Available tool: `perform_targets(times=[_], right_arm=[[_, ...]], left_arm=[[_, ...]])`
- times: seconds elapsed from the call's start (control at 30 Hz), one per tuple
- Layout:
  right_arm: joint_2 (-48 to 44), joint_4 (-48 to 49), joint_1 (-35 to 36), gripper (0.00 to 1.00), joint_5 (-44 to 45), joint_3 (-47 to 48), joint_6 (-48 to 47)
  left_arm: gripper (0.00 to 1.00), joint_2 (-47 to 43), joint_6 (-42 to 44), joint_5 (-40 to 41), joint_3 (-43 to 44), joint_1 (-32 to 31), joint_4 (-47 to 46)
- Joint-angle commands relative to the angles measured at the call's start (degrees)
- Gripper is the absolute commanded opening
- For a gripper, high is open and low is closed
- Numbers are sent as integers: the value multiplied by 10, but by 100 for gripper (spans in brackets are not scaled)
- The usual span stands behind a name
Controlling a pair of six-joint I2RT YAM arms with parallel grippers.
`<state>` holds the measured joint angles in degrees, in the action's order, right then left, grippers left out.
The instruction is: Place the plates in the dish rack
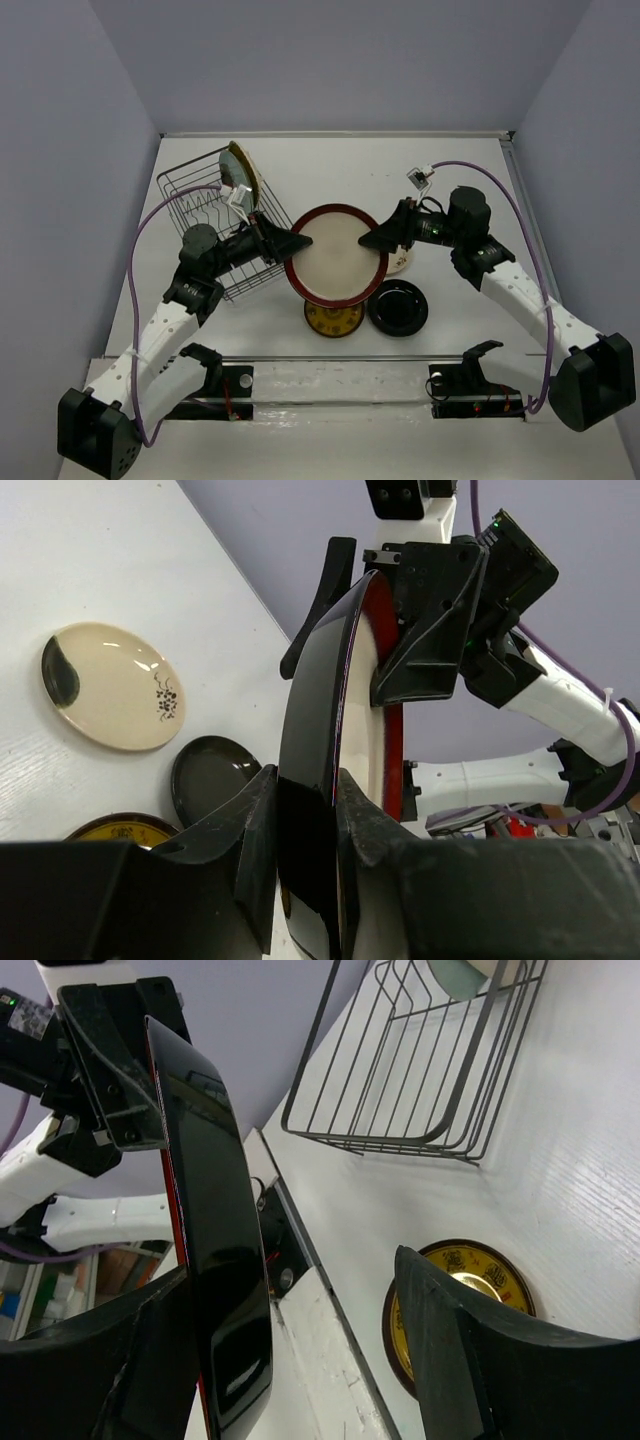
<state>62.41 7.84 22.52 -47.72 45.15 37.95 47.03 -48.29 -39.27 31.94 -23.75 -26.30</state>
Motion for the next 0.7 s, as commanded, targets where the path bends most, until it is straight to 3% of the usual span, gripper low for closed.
perform_targets(times=[0.0,0.03,0.07,0.23,0.3,0.37,0.5,0.6,0.63,0.67], right_arm=[[13,46,2,70,-47,0,-2],[14,75,2,65,-55,-4,6],[14,92,2,54,-71,-8,25],[25,155,2,31,-102,-23,64],[25,169,2,11,-103,-27,80],[22,186,2,7,-105,-32,94],[20,211,2,7,-93,-29,124],[20,190,11,7,-44,5,132],[24,172,17,7,-25,19,130],[25,164,29,7,15,33,125]], left_arm=[[5,-15,-46,-56,44,13,-120],[5,-15,-47,-62,43,19,-120],[5,-15,-47,-64,43,20,-120],[5,-16,-48,-70,36,34,-121],[5,-17,-46,-69,33,37,-121],[6,-18,-45,-68,28,45,-119],[45,-26,-16,-64,26,60,-79],[98,-48,90,-18,60,78,53],[99,-54,176,51,103,82,157],[99,-74,214,95,123,82,198]])
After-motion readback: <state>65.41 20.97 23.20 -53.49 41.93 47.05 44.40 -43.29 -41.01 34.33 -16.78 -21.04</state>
